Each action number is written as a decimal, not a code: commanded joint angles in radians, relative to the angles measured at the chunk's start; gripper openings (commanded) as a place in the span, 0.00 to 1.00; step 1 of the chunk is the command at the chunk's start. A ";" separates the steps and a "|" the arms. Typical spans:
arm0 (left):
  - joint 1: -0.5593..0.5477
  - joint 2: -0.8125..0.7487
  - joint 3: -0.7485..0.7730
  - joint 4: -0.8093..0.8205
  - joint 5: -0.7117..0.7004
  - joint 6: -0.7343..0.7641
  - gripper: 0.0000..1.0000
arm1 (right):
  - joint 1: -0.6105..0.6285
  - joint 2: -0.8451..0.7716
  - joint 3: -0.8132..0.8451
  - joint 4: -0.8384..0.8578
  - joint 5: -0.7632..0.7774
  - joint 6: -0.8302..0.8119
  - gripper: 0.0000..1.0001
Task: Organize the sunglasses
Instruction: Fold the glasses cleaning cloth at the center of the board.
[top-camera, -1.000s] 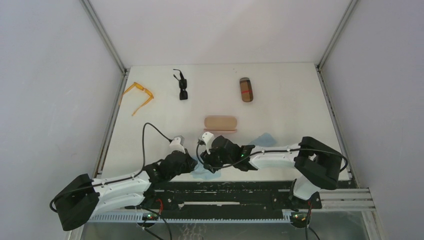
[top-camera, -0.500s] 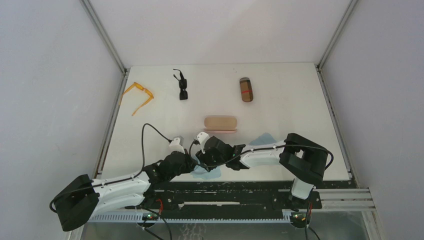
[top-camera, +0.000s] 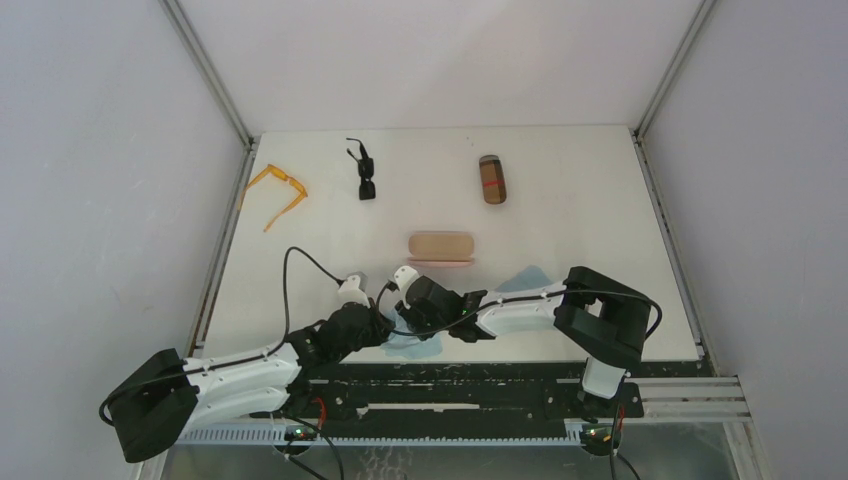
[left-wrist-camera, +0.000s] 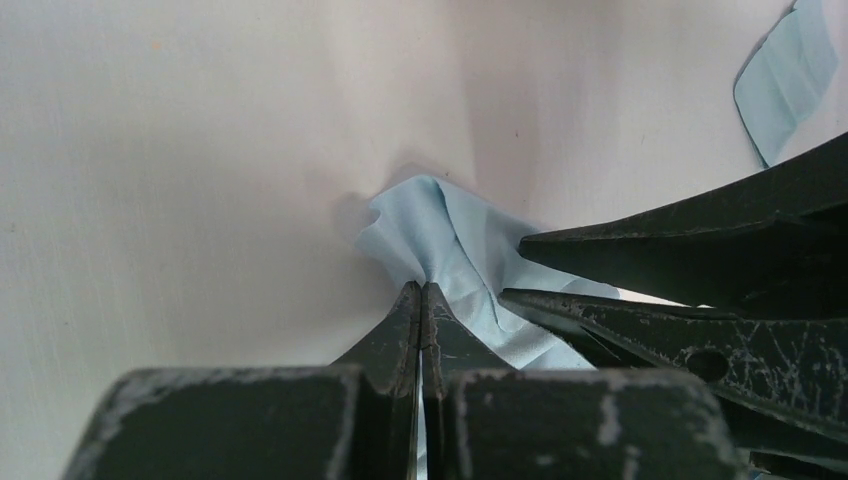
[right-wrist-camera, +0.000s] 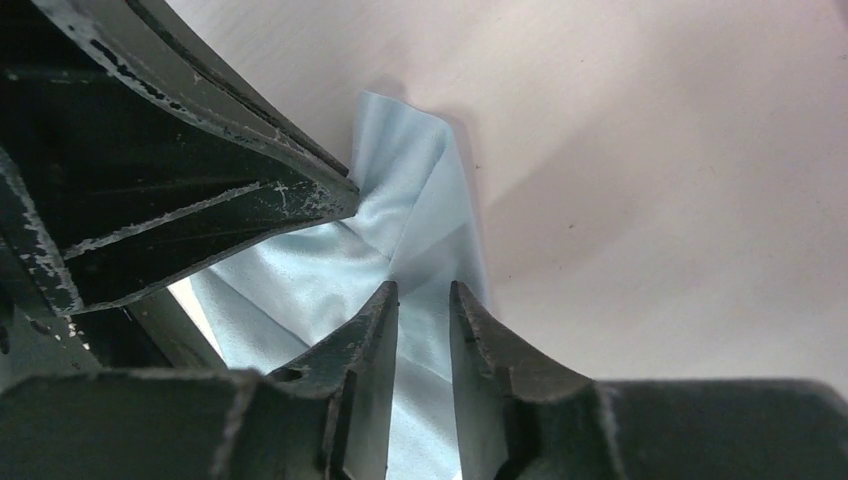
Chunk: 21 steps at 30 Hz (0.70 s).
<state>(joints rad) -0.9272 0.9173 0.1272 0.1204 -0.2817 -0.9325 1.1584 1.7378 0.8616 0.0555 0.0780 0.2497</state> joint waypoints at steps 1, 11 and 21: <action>-0.004 0.015 -0.026 -0.041 0.028 0.000 0.00 | 0.011 0.014 0.031 -0.013 0.016 0.018 0.20; -0.004 -0.024 -0.015 -0.061 0.035 0.024 0.00 | -0.001 -0.060 0.031 -0.025 0.023 0.043 0.00; -0.004 -0.052 -0.001 -0.089 0.030 0.046 0.00 | -0.037 -0.123 0.008 -0.058 0.032 0.053 0.00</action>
<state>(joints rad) -0.9276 0.8692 0.1272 0.0631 -0.2581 -0.9192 1.1362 1.6638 0.8631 -0.0059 0.0963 0.2771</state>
